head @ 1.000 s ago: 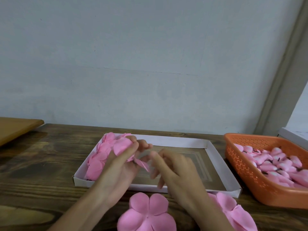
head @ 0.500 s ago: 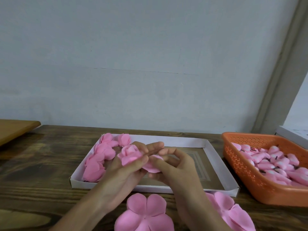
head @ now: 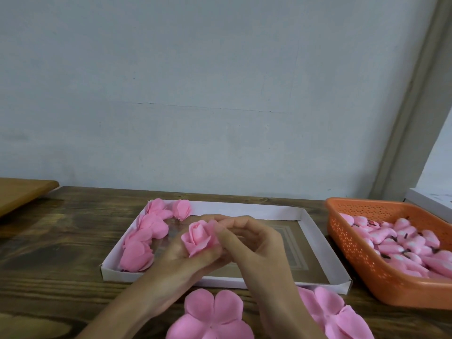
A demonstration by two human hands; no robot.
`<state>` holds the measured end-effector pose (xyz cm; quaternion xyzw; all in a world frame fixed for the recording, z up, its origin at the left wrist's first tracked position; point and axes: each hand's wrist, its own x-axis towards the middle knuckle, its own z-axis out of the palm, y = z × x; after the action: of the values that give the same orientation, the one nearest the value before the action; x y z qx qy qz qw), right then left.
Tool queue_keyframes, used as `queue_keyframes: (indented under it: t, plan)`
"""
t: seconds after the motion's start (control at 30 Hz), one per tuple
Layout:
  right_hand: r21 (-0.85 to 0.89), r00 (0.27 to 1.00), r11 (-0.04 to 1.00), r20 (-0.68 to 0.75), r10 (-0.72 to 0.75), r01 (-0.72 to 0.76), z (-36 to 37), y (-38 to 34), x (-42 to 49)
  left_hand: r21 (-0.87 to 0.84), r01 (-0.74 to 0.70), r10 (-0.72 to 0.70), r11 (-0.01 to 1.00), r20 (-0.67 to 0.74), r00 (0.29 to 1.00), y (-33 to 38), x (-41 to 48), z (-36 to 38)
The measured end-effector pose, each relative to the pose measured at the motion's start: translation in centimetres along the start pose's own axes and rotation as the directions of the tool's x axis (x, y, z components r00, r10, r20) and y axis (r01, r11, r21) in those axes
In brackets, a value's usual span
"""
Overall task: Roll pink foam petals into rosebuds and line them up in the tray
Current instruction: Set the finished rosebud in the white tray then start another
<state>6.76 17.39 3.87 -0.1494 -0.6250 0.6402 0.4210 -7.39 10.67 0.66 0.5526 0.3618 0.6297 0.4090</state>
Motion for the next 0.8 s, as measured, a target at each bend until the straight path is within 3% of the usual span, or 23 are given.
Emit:
queue_keyframes:
  t: [0.13, 0.33, 0.5, 0.73, 0.8]
  plan:
    - [-0.142, 0.999, 0.989, 0.007, -0.036, 0.037, 0.0, 0.3, 0.0, 0.004, 0.024, -0.024, 1.000, -0.008, 1.000, 0.0, -0.1, 0.2]
    - [-0.196, 0.998, 0.979, 0.036, -0.046, 0.053, -0.2, 0.9, 0.1, 0.013, 0.001, 0.000, 1.000, -0.085, 0.996, 0.0, -0.2, 0.2]
    - [-0.179, 0.992, 0.977, 0.078, -0.100, 0.113, -0.2, 1.1, 0.0, 0.090, -0.011, 0.033, 0.996, -0.248, 0.968, -0.1, -0.1, 0.3]
    - [-0.216, 0.958, 0.938, 0.156, -0.239, 0.270, -0.4, 1.2, -0.1, 0.080, -0.040, 0.068, 0.996, -0.383, 0.921, -0.1, 0.0, 0.4]
    - [-0.329, 0.924, 0.864, 0.121, -0.363, 0.382, -0.7, 1.1, 0.0, 0.115, -0.016, 0.064, 0.993, -0.428, 0.901, -0.2, 0.0, 0.3]
